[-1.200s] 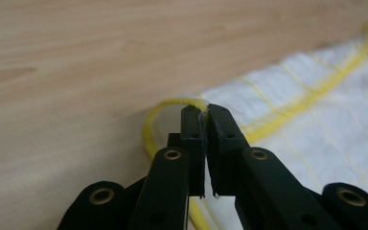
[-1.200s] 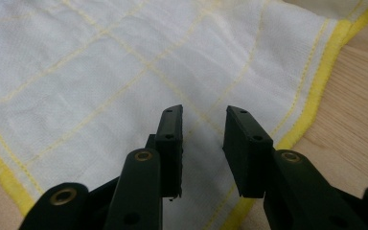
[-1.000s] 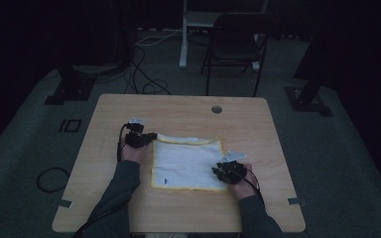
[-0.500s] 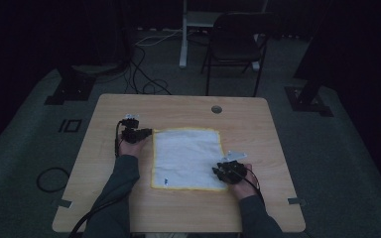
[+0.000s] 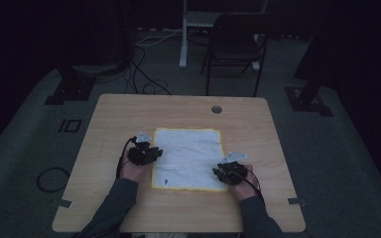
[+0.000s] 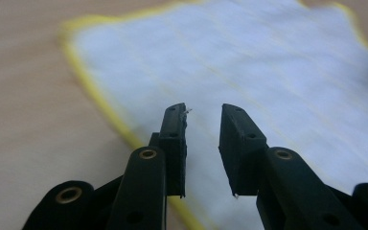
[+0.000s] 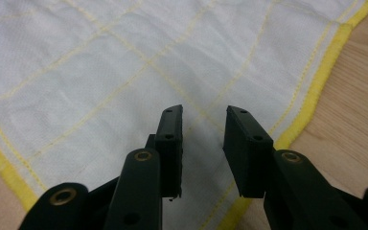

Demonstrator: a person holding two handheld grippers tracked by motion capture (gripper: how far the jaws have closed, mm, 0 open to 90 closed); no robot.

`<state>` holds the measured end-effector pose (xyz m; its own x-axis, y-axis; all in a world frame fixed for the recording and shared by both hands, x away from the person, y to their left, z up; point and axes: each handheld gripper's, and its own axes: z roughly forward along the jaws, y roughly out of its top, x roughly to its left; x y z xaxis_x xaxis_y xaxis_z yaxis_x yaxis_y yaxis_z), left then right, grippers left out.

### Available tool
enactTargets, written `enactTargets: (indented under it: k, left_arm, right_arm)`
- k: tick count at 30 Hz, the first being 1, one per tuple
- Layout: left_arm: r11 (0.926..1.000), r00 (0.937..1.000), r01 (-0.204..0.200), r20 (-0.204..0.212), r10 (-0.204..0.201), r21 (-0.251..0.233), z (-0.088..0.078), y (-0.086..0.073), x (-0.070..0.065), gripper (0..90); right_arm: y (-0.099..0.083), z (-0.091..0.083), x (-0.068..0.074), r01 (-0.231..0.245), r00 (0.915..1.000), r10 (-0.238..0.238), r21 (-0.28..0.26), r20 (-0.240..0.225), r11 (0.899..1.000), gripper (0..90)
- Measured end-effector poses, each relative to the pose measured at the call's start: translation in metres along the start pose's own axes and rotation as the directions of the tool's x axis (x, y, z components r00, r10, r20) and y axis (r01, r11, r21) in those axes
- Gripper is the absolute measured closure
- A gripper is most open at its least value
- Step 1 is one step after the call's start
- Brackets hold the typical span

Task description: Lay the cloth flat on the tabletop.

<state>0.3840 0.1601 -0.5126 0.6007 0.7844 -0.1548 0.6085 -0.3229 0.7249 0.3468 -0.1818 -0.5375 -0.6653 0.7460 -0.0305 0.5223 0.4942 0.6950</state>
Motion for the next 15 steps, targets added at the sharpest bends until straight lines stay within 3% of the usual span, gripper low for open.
enactTargets:
  k: [2,5,6,15]
  left_arm:
    - [0.9988,0.9989,-0.046,0.004,0.046,0.019,-0.001,-0.008,-0.014,72.5]
    - [0.9966,0.9975,-0.070,0.012,0.070,0.042,-0.001,-0.018,-0.023,72.8]
    - [0.9932,0.9956,-0.093,-0.004,0.093,0.070,0.000,-0.026,-0.028,73.1]
    - [0.9958,0.9982,-0.051,-0.026,0.054,0.076,-0.011,-0.045,-0.024,78.9]
  right_arm:
    - [-0.001,-0.001,0.001,-0.002,1.0000,0.002,-0.001,0.001,1.000,67.8]
    - [-0.003,-0.003,0.002,0.000,1.0000,0.000,-0.003,-0.001,1.000,67.1]
    - [-0.004,-0.004,0.002,-0.004,1.0000,0.004,-0.003,-0.002,1.000,66.5]
    - [-0.011,-0.009,0.007,-0.018,0.9998,0.018,-0.011,-0.003,1.000,62.9]
